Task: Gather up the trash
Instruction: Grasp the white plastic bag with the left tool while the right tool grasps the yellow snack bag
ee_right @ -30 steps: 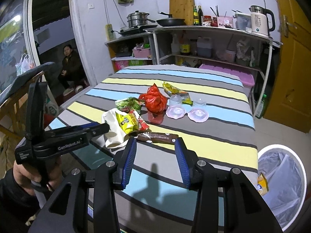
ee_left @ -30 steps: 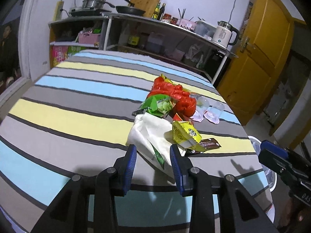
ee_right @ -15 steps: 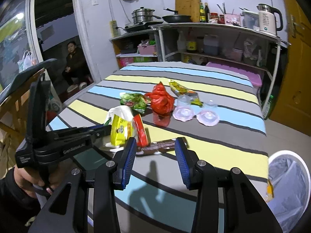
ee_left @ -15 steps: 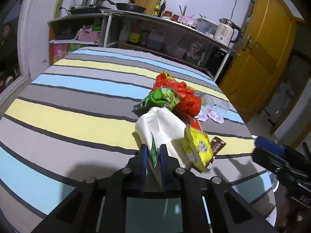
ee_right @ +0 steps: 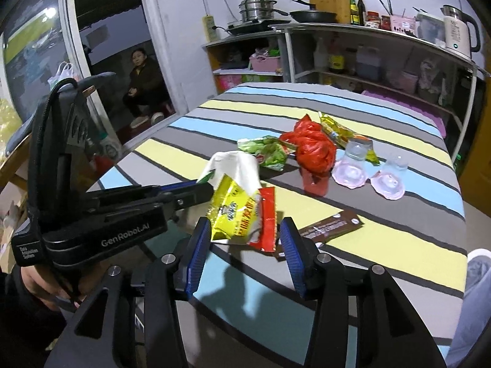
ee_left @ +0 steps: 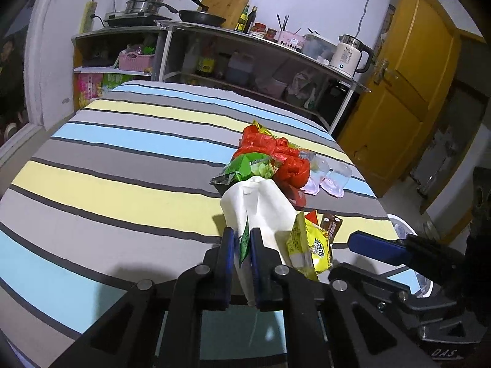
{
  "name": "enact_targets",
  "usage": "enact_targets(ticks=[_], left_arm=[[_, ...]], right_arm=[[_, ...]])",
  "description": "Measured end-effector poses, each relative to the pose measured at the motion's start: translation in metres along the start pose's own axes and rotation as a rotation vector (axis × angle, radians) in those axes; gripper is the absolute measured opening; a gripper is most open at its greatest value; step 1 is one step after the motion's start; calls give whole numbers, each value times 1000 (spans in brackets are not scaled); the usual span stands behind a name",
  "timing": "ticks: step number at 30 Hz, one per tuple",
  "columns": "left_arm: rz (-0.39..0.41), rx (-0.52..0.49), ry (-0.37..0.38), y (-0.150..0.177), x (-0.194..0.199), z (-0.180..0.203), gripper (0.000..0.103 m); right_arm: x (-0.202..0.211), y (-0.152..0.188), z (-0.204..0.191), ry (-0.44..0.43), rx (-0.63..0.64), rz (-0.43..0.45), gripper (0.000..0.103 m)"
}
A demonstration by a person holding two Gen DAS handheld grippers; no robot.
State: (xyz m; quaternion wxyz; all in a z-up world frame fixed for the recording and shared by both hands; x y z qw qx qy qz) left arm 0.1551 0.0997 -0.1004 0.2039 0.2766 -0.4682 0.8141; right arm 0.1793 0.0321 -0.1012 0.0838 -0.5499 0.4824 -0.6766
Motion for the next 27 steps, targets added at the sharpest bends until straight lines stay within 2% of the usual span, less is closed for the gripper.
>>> enact_targets(ticks=[15,17,20,24,27], left_arm=[[-2,-42,87,3,12,9,9],[-1,-46,87,4,13,11,9],[1,-52,85,3,13,11,9],[3,-61,83,4,14,13,9],[6,-66,81,4,16,15,9]], right_arm=[[-4,4,4,2,-45,-25,47],[-4,5,4,-11,-56,-23,42],[0,4,3,-5,-46,-11,28],[4,4,1,13,-26,-6,20],[8,5,2,16,-26,2,18]])
Point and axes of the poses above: each gripper's, at about its wrist camera, not at the fingertips, and x roughly against the way its jaws point, z to its right, y to its underside, the point moved 8 cm from there along -x, roughly the way its jaws point, and after that the axes turned 9 degrees about x, right-handed, at the moved point
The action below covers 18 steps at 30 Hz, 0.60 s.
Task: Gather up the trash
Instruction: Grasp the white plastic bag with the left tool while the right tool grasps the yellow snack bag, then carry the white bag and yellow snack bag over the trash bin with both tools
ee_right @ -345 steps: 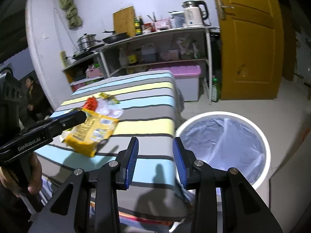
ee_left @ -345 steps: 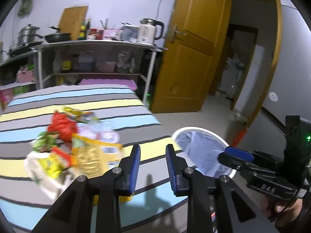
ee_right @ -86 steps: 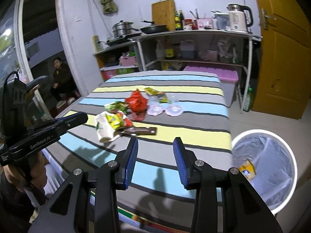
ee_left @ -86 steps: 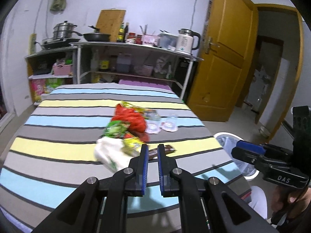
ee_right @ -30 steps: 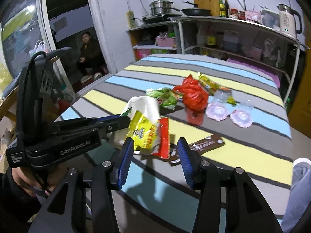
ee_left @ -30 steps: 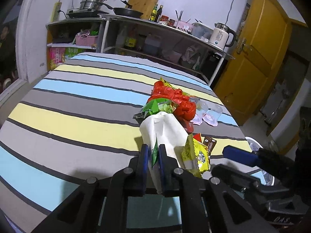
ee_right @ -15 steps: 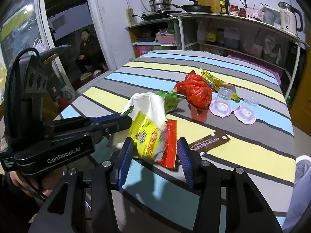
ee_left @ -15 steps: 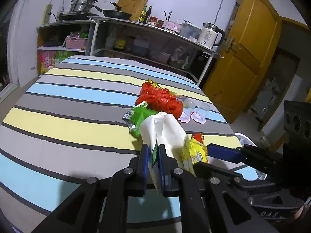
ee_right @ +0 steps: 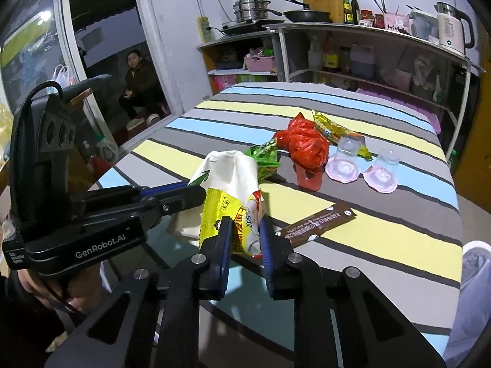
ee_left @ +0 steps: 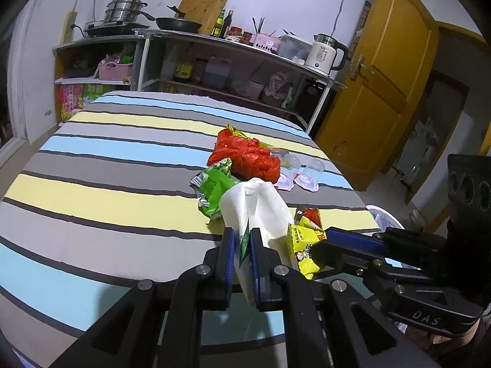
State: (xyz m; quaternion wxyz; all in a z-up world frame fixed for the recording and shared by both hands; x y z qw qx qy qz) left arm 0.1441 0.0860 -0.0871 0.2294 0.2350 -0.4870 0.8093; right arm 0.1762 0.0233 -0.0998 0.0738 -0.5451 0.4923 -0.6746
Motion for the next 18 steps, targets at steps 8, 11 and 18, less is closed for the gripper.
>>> enact_targets(ticks=[8,11,18], left_arm=[[16,-21,-11,-1,9,6,9],[27,-30,-16,-2,14,9,9],[51,-49,-20,-2,27,22,9]], right_arm=[[19,2,9,33,-16,35,15],[28,3,15,51,-31,52,15],[48,8,27,86,-62,80,14]])
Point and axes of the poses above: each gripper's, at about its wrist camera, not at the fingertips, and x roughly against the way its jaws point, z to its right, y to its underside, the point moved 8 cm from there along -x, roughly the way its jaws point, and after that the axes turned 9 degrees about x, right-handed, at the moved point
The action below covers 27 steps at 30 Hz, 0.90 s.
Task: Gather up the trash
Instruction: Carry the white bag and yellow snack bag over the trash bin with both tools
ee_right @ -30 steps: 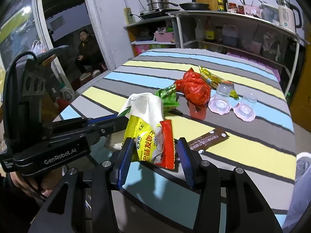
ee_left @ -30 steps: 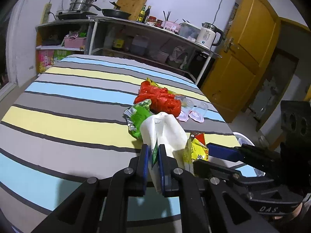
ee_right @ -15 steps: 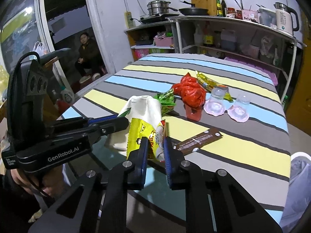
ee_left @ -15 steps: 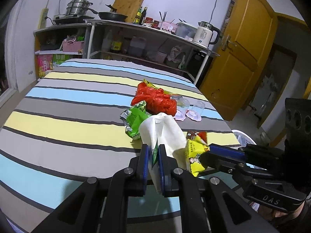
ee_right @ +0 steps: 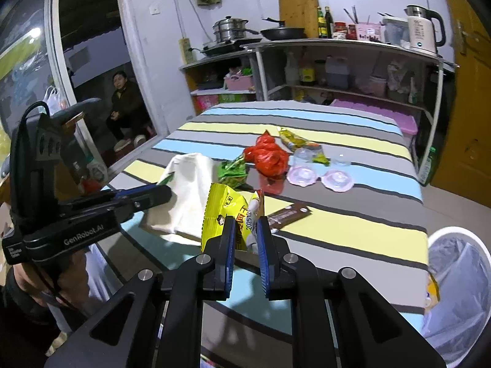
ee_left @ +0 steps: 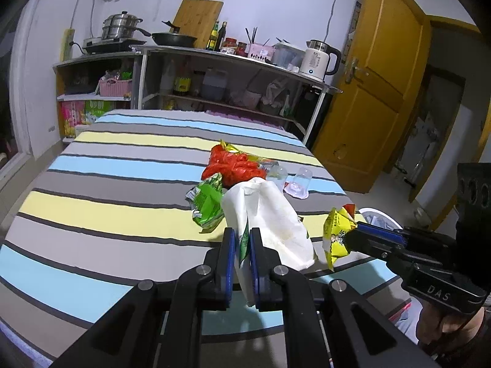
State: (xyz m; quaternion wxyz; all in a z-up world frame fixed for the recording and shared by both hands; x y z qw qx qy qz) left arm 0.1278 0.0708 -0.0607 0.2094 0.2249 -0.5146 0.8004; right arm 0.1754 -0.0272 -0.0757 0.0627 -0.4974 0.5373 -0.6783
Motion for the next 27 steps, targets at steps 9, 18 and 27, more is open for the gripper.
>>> enact_targets(ticks=[9,18,27], left_arm=[[15,-36,20,-4,9,27,9],[-14,-84,87,-4,-11,75,9],[-63,-162,175,-1,-46,141,9]], right_arm=[[30,8,23,56,-39,35,14],[61,22,66,155,-100,52,14],[93,44,124,270,-182,57,13]])
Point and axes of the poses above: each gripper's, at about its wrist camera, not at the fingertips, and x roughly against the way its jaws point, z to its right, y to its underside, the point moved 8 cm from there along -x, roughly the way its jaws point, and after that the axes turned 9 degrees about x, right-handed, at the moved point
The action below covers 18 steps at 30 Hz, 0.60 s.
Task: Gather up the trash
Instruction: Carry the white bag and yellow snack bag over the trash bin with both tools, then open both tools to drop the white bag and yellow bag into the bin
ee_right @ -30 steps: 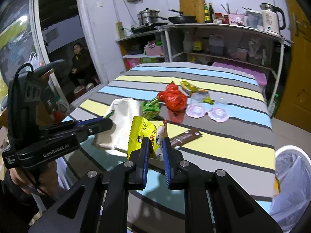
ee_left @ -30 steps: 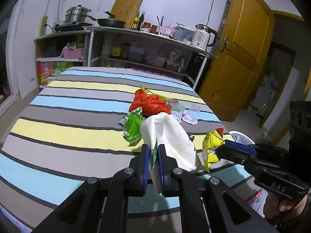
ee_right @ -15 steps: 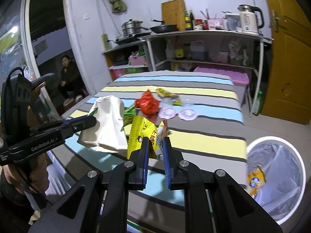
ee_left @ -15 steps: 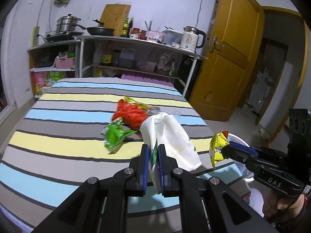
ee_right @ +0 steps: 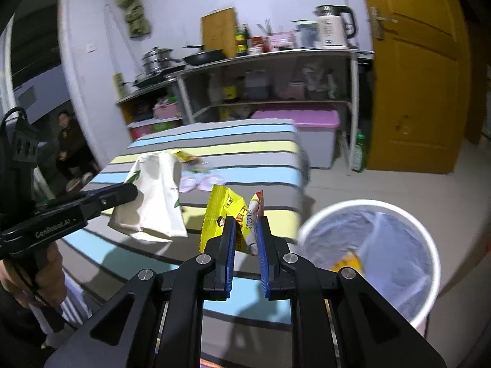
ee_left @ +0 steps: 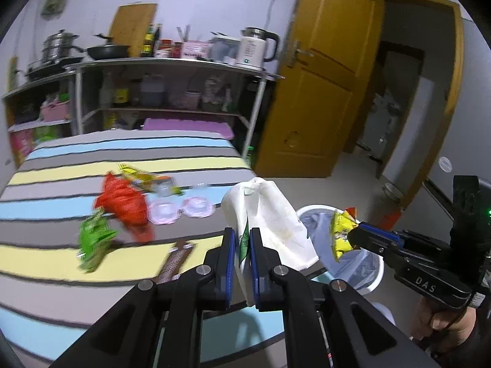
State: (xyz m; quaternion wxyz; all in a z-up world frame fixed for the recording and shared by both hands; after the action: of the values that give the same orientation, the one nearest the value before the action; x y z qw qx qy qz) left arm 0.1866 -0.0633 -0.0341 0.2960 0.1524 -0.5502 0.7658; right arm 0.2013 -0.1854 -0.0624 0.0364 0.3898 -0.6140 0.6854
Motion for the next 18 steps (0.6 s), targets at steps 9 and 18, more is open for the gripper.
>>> enact_targets(ticks=[9,18], left_arm=[[-66,-81,73,8,-49,60,9],[-123,-114,90,17,-84,86,9]], right_arm=[[14,27,68,106,-106,-26,9],[16,44,103,132,-168,-42,9]])
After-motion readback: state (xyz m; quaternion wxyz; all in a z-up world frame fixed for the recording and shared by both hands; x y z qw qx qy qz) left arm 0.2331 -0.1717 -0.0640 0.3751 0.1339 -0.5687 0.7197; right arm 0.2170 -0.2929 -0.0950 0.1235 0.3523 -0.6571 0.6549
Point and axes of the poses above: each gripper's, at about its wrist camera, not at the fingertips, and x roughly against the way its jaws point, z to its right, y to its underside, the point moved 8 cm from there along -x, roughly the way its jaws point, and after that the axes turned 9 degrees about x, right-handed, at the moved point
